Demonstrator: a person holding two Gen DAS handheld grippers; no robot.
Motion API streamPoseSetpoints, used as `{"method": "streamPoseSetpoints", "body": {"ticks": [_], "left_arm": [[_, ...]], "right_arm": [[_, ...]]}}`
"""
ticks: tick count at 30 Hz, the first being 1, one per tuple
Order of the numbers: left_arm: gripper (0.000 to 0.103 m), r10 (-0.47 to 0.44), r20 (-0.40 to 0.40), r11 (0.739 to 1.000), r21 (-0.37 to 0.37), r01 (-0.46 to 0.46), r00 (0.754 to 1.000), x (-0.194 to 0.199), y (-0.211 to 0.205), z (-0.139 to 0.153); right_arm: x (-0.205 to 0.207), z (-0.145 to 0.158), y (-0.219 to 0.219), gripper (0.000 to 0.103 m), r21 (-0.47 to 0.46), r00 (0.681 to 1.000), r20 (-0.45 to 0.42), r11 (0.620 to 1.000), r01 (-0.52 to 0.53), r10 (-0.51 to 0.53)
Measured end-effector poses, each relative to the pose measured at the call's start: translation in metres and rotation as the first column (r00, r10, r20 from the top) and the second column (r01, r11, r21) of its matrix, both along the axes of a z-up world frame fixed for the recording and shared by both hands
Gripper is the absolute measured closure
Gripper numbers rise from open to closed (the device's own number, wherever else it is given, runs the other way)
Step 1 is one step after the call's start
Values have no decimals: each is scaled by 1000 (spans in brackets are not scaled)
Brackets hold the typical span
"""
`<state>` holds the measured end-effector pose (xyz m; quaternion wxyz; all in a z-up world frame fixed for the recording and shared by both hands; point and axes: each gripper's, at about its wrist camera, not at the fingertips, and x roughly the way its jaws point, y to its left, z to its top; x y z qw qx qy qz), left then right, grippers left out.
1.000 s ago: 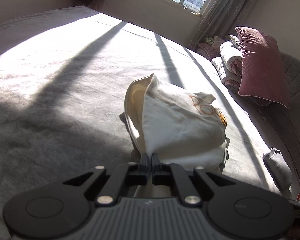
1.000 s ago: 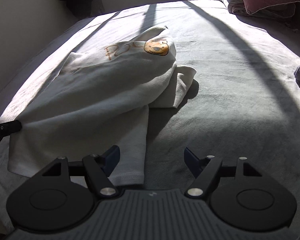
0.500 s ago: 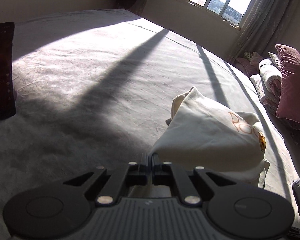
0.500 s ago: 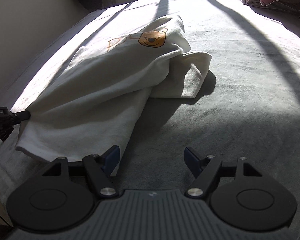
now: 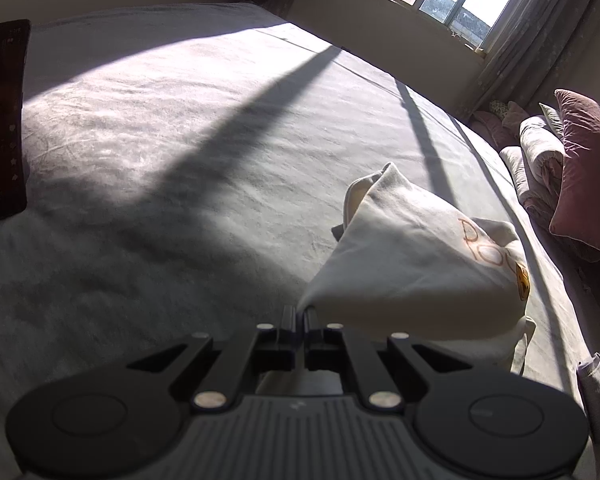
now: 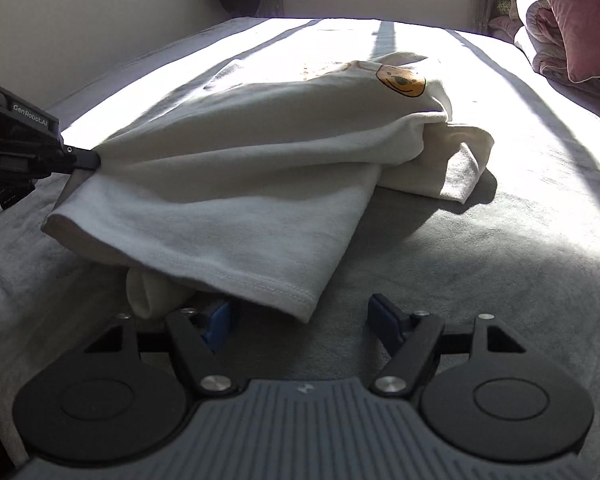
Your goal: Fold clothes
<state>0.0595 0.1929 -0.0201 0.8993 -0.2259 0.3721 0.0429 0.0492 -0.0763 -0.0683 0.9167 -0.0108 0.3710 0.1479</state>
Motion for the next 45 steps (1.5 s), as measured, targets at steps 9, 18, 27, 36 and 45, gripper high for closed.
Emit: {"method": "streamPoseSetpoints", "body": {"ticks": [9, 18, 27, 36, 45], "left_arm": [[100, -22, 3, 1000, -11, 22, 1000, -2, 1, 4], [99, -75, 13, 996, -42, 76, 997, -11, 2, 7], [69, -111, -90, 993, -40, 108, 990, -10, 6, -9], [69, -116, -172, 993, -17, 115, 978, -11, 9, -30], [94, -186, -149, 982, 10, 190, 971, -17, -3, -32]], "right_arm": [[14, 4, -29, 86, 17, 978, 87, 982, 188, -189], [9, 17, -68, 86, 73, 984, -7, 982, 176, -176], [-19, 5, -37, 53, -15, 999, 36, 1000, 6, -6], [-7, 0, -15, 52, 0, 996, 85, 1000, 13, -13], [12, -5, -10, 59, 69, 988, 122, 994, 85, -93]]}}
